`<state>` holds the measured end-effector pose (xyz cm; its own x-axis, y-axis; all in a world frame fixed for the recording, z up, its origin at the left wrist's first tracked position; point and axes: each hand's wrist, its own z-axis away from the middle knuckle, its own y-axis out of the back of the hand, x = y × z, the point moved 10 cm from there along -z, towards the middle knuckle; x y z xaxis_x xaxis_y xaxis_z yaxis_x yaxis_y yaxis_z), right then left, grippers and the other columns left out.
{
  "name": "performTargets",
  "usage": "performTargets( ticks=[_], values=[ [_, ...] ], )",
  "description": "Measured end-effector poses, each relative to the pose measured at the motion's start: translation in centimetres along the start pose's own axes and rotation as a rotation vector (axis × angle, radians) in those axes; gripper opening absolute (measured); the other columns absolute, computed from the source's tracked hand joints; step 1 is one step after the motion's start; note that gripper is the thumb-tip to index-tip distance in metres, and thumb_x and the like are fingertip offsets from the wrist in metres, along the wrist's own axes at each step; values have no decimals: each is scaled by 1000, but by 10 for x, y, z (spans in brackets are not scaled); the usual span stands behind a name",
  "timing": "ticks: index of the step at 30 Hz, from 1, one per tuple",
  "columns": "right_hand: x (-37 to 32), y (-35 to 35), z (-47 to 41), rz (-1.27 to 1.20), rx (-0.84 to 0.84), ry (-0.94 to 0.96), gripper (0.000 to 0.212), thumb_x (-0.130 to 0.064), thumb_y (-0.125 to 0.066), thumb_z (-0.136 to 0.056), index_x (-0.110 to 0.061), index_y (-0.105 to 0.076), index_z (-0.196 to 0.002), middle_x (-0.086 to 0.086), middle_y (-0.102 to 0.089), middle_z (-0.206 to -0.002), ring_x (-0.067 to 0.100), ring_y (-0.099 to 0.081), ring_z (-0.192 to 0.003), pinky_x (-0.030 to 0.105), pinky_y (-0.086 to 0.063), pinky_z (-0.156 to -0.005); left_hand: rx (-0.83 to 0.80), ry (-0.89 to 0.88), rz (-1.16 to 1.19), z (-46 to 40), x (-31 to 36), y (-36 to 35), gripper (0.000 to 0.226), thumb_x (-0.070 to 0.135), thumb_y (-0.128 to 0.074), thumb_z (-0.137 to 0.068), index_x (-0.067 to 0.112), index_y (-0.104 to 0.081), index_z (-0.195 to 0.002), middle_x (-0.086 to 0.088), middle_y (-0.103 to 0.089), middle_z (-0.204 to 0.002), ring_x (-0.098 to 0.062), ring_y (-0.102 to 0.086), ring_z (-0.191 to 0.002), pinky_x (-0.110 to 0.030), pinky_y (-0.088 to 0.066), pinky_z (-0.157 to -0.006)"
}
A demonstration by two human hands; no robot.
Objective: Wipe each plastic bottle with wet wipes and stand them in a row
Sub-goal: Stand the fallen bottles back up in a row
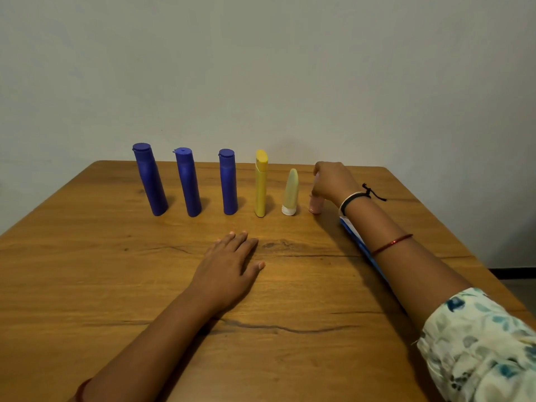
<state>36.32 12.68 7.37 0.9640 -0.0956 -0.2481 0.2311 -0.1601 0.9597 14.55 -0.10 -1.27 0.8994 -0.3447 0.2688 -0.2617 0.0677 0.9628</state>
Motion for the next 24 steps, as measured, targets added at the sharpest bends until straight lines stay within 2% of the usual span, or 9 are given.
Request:
performTargets(
  ticks=[3, 7, 9, 13, 15, 18, 20, 22, 24],
  values=[
    [-1, -2, 0, 3, 7, 5, 45, -18, -74, -78, -13, -54, -119, 10, -59, -115, 25, -55, -104, 32, -49, -80, -4, 3, 0, 0, 0, 0, 60, 56, -30, -97, 35, -15, -151, 8, -11, -160, -10, -4, -147, -32, -5, -119],
    [-1, 5, 7, -50, -5, 37, 71, -25, -76, -77, -13, -40, -137, 11, -54, -128, 27, -51, -116, 32, -45, -86, -2, 1, -2, 0, 0, 0, 60, 56, -30, -97, 35, -16, -151, 8, -11, -160, -10, -4, -147, -33, -5, -118],
    [3, 18, 14, -147, 31, 31, 74, -31, -75, -78, -14, -37, -140, 11, -48, -134, 27, -49, -120, 34, -44, -91, -4, 0, 1, 0, 0, 1, 59, 56, -31, -97, 35, -16, -150, 8, -12, -160, -11, -5, -147, -32, -6, -118],
    [24, 33, 40, -292, 111, -26, 66, -38, -62, -88, -14, -33, -142, 10, -39, -144, 27, -44, -126, 37, -41, -96, -13, -2, -1, 0, 0, -1, 60, 56, -31, -97, 35, -16, -150, 7, -12, -160, -11, -5, -148, -33, -6, -118],
    [40, 26, 57, -290, 76, -78, 63, -35, -58, -91, -14, -30, -144, 10, -37, -147, 27, -44, -128, 39, -40, -99, -10, -2, -3, 0, 0, -1, 60, 56, -31, -97, 34, -16, -151, 7, -12, -160, -12, -5, -148, -33, -6, -118],
    [68, 10, 86, -198, -10, -73, 53, -28, -52, -95, -16, -32, -143, 9, -37, -147, 27, -41, -130, 38, -37, -101, -7, -5, -5, 1, 1, 0, 59, 55, -31, -97, 34, -17, -150, 7, -13, -160, -11, -5, -147, -32, -6, -118],
    [80, 6, 102, -128, 23, 6, 46, -26, -51, -96, -20, -39, -140, 6, -40, -144, 24, -39, -130, 36, -36, -101, -5, -6, -1, 1, 2, 1, 59, 55, -31, -97, 34, -17, -150, 7, -13, -160, -12, -5, -147, -33, -7, -118],
    [89, -3, 109, -45, 38, 62, 42, -31, -48, -97, -24, -42, -138, 5, -36, -147, 23, -33, -134, 38, -32, -105, -1, -2, 7, 2, 1, 1, 59, 55, -32, -97, 35, -18, -150, 7, -13, -160, -11, -6, -147, -33, -7, -118],
    [100, -22, 109, 45, -42, 24, 44, -41, -40, -98, -29, -38, -141, 3, -24, -154, 23, -20, -141, 44, -21, -110, 5, 0, 8, 2, 1, 2, 59, 55, -32, -97, 35, -18, -150, 8, -14, -160, -11, -6, -147, -33, -8, -118]
  ],
)
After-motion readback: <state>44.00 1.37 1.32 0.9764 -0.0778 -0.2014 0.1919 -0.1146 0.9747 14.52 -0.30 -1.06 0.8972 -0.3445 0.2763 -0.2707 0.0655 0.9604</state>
